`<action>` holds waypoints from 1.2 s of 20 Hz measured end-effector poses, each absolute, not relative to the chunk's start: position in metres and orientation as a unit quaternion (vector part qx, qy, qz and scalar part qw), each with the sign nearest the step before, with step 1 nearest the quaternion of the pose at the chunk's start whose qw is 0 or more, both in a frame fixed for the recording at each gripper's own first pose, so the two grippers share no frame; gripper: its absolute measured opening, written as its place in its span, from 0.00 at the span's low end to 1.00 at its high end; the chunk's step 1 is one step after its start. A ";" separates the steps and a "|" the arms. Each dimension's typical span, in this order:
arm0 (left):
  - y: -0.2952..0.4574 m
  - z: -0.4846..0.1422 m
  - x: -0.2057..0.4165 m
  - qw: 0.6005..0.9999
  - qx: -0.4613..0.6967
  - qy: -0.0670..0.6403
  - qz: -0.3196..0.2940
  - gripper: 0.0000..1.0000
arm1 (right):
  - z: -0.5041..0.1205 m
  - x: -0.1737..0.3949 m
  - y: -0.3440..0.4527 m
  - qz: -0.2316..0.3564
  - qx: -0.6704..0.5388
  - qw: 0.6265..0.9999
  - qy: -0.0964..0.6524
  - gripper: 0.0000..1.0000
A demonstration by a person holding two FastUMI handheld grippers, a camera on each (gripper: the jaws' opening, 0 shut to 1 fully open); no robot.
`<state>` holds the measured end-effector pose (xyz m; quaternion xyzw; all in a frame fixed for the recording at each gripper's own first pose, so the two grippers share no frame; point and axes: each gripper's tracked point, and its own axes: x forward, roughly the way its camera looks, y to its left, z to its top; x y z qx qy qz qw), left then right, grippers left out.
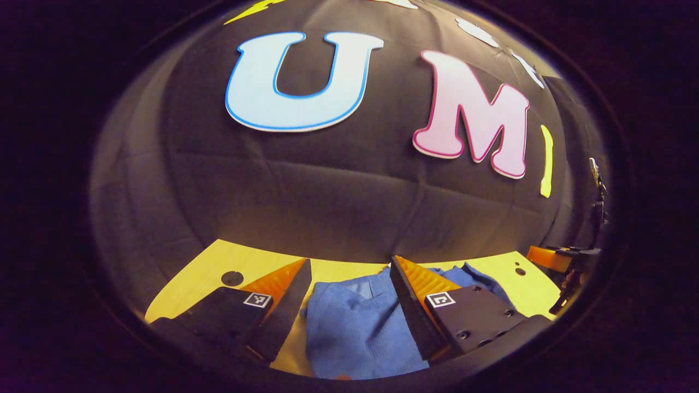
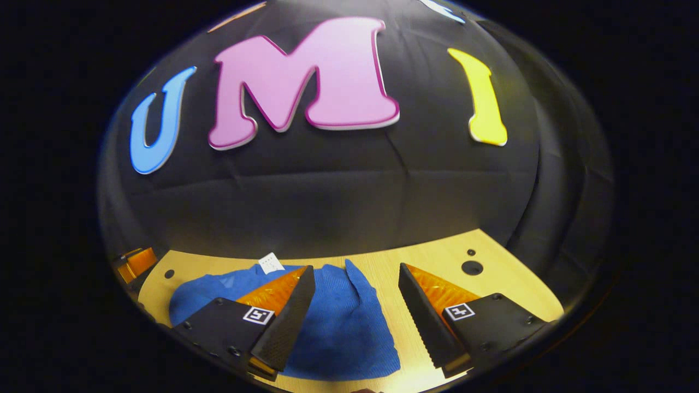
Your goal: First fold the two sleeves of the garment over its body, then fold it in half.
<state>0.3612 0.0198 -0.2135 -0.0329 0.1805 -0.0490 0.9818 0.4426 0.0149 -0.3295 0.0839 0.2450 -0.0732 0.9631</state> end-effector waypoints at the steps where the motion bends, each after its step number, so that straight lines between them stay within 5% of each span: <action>1: 0.013 -0.193 0.341 0.984 -0.042 0.167 -0.050 0.85 | -0.309 0.430 0.019 -0.069 0.085 0.967 0.232 0.98; 5: 0.002 -0.116 0.252 0.994 -0.047 0.088 -0.032 0.85 | -0.224 0.376 0.017 -0.061 0.075 0.980 0.172 0.98; 11: -0.035 -0.060 0.102 0.995 -0.074 0.060 -0.040 0.81 | -0.143 0.274 0.046 -0.013 0.121 0.981 0.152 0.97; 15: -0.069 -0.049 0.035 0.992 -0.083 0.025 -0.094 0.81 | -0.103 0.220 0.055 0.001 0.095 0.990 0.100 0.96; 24: -0.046 -0.045 -0.060 0.997 0.002 -0.035 -0.066 0.81 | -0.067 0.120 0.106 0.023 0.069 0.996 0.046 0.96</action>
